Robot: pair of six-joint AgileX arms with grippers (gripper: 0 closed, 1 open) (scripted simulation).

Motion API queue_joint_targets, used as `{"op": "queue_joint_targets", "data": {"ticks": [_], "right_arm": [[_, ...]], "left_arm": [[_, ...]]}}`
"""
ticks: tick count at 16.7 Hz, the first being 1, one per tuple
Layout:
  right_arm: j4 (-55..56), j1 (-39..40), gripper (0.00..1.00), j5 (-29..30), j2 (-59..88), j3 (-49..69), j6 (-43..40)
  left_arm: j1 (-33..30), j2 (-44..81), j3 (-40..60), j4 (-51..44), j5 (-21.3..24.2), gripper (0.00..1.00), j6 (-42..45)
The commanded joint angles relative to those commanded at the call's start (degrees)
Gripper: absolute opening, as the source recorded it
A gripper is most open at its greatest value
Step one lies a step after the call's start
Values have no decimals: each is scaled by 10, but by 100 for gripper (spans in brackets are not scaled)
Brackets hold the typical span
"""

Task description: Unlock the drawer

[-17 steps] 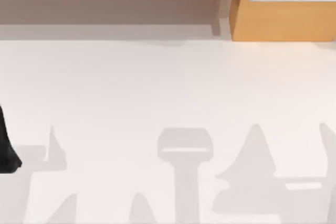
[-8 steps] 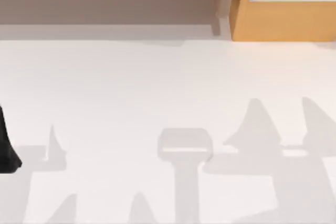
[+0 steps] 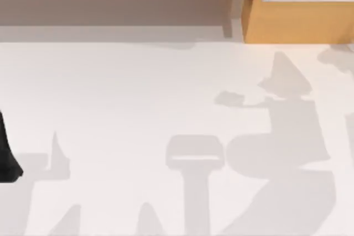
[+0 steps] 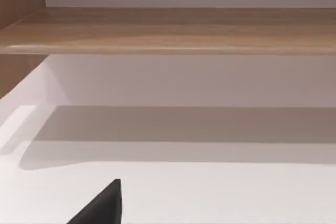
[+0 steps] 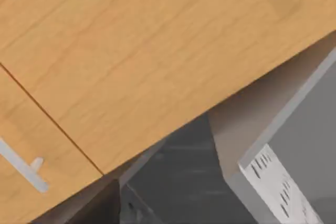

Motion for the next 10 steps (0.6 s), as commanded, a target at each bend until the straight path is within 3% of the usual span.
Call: {"op": "queue_joint_targets", "data": {"ticks": [5,10], "right_arm": [[99,118,100,124,144,41,-245],[151,184,100,191,213,62,-355]], "left_arm": [[0,0,0,0,0,100,0],[0,0,0,0,0,100,0]]}}
